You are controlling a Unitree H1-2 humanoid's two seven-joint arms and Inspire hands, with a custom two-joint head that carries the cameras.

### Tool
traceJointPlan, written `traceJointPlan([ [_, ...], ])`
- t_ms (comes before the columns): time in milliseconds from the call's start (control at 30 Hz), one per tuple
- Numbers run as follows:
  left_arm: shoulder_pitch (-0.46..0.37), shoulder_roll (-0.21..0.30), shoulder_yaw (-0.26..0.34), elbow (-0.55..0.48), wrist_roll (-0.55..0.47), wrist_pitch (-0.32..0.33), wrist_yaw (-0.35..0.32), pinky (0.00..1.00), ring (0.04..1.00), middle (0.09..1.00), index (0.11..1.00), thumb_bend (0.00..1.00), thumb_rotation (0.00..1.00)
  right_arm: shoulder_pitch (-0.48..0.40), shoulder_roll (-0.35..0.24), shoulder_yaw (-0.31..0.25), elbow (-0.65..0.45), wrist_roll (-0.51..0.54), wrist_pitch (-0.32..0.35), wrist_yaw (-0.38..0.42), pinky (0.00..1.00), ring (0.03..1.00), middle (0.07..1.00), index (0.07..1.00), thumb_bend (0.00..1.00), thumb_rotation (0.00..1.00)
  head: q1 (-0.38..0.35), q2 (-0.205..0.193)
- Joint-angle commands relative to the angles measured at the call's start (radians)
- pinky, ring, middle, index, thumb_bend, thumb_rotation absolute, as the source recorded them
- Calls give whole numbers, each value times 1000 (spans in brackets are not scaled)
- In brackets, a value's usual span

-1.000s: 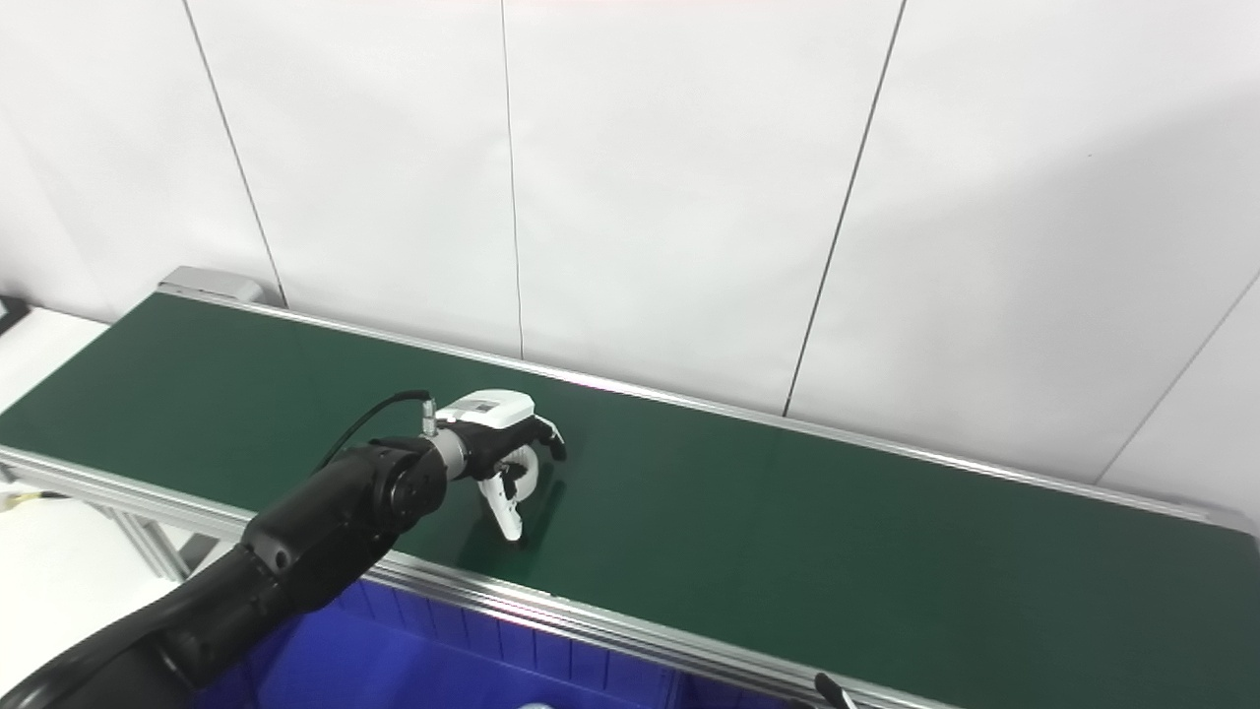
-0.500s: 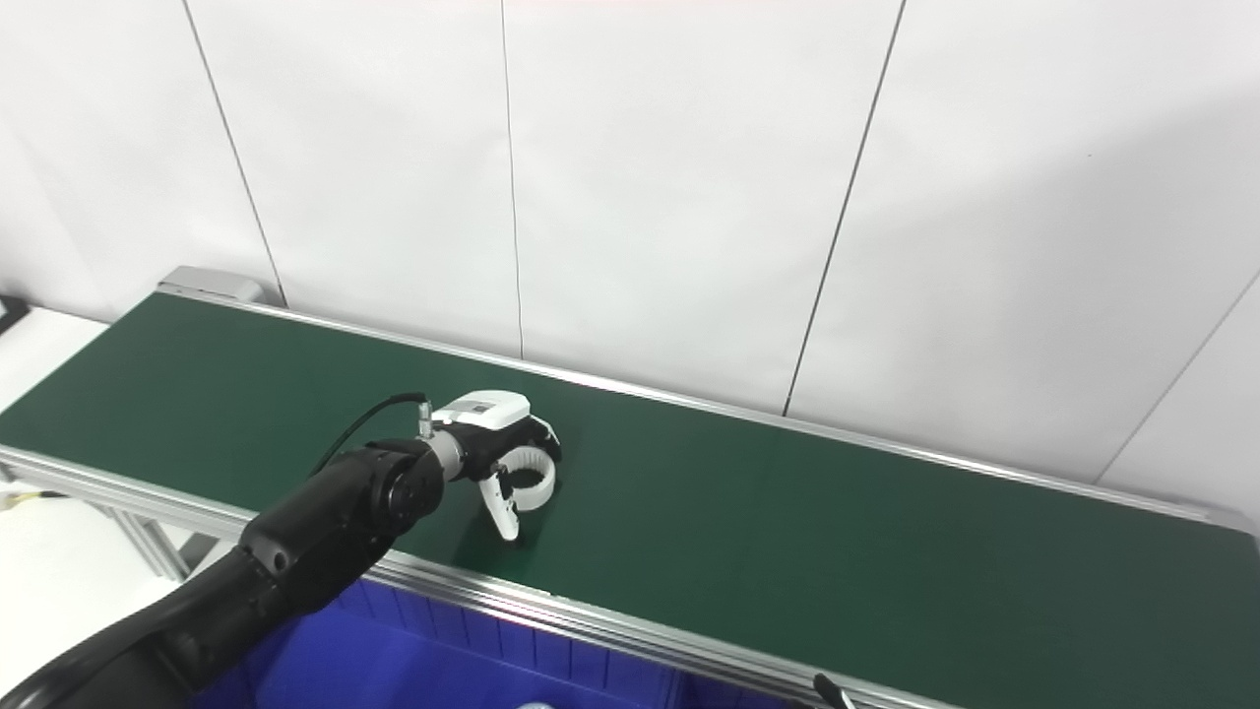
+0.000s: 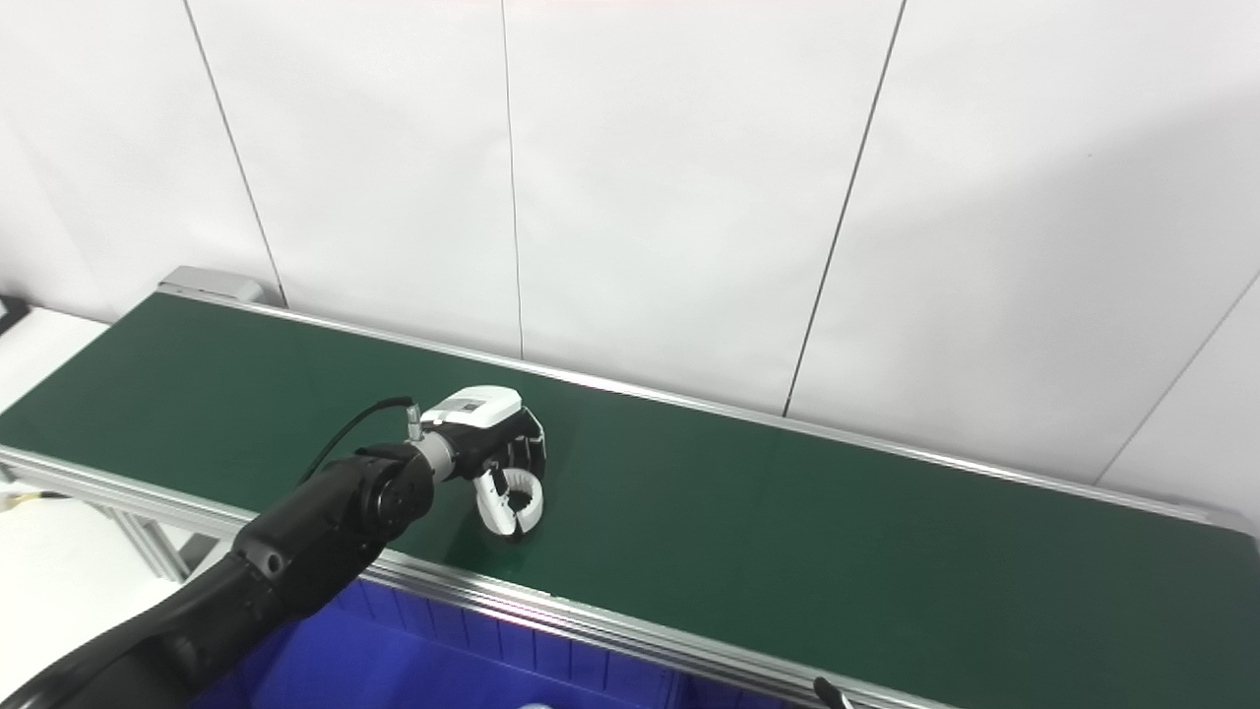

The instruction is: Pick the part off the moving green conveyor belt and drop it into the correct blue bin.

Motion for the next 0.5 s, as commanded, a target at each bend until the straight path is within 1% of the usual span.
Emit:
traceJointPlan([
  [0,-28,10,8,-2,5,-24,37,708,492,467,510,501,0,-11,1,-3,-33,9,-64,6,663,739,790,892,436,652,0,0],
  [167,-27,6,9,6,-1,-41,51,679,480,471,509,502,0,-8,1,-4,-38,9,-56,8,669,745,794,895,436,650,0,3],
  [233,-26,4,12,4,-6,-43,51,680,482,477,502,502,0,-9,1,-5,-39,8,-58,9,666,745,794,895,432,651,-1,4],
  [333,-24,2,14,1,-6,-43,50,655,478,483,497,503,0,-8,1,-5,-37,12,-62,12,667,745,795,897,427,647,-2,4],
  [467,-19,2,16,-10,-9,-46,51,664,479,480,501,502,0,-6,1,-6,-36,9,-62,11,671,748,798,899,422,645,-3,4],
])
